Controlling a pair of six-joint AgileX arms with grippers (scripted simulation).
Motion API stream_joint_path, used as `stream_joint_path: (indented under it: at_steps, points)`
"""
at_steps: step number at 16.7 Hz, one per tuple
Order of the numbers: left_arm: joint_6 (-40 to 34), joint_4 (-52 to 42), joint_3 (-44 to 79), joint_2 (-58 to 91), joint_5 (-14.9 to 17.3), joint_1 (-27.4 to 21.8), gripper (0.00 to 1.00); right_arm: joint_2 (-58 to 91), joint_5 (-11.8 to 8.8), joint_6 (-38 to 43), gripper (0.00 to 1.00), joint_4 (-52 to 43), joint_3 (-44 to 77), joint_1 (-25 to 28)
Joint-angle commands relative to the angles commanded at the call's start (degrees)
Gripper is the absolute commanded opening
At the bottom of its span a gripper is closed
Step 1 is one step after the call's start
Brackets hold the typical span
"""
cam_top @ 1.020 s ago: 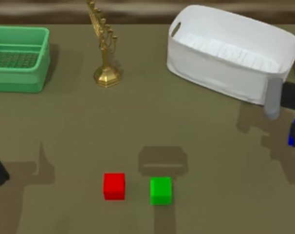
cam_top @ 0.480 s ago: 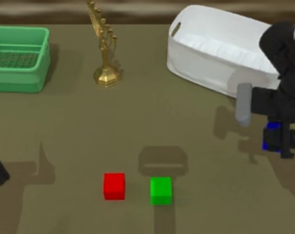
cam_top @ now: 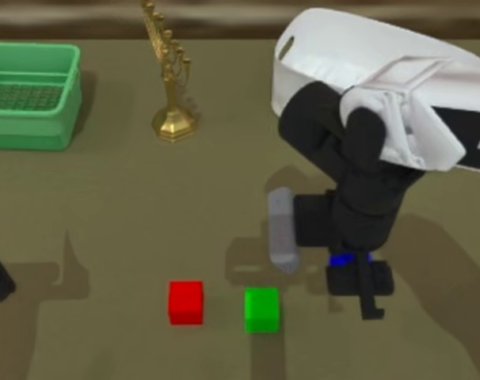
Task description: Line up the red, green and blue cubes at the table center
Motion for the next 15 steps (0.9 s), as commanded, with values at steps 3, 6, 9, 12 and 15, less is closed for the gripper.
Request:
stream_joint_path:
  at_steps: [3, 6, 9, 12, 15]
  points:
    - [0.00, 0.00, 0.00, 0.00, 0.00, 0.00, 1.00, -0.23, 0.02, 0.72, 0.00, -0.10, 0.10, 1.16]
    - [0.00, 0.00, 0.00, 0.00, 0.00, 0.00, 1.00, 0.10, -0.02, 0.74, 0.00, 0.12, -0.18, 0.97]
    - [0.00, 0.00, 0.00, 0.00, 0.00, 0.00, 1.00, 1.50, -0.04, 0.63, 0.00, 4.09, -2.67, 1.12]
    - [0.00, 0.00, 0.00, 0.00, 0.00, 0.00, 1.00, 3.88, 0.00, 0.79, 0.00, 10.96, -6.59, 1.02]
    - [0.00, 0.00, 0.00, 0.00, 0.00, 0.00, 1.00, 5.52, 0.05, 0.76, 0.00, 14.87, -9.10, 1.09]
